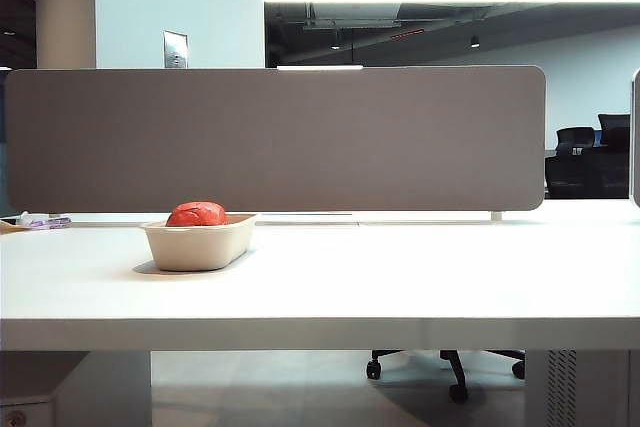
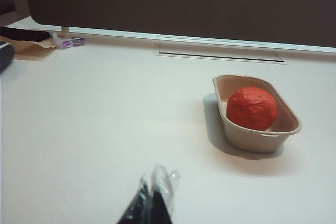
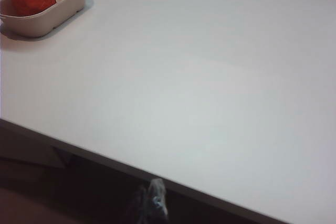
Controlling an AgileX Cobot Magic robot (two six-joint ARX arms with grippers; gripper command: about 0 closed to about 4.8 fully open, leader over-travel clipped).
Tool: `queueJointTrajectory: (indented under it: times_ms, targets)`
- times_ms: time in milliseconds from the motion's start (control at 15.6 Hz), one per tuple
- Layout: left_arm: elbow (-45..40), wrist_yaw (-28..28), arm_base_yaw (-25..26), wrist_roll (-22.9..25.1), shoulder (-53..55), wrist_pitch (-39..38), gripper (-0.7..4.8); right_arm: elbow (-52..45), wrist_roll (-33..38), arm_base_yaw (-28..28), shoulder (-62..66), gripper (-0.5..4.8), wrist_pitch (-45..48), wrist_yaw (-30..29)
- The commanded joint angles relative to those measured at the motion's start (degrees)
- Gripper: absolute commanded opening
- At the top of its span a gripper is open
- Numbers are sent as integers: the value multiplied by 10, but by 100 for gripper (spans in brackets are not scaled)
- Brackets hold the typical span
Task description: Pick up the orange and place it into the paper lunchbox.
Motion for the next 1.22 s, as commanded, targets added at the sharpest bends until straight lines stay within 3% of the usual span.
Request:
queueJointTrajectory:
  times_ms: [64,386,643,1221]
  targets:
    - [-1,-14,-13,2,-2,-3,-5,2,2,0,0,-5,8,1]
    - [-1,-37,-37,9,-2,-21,-5,2,2,0,0,-5,8,1]
    - [-1,-37,-37,54,-2,-22,-5,2,2,0,0,-5,8,1]
    - [-1,-39,-37,54,-2,-23,-1,2,2,0,0,-5,8,1]
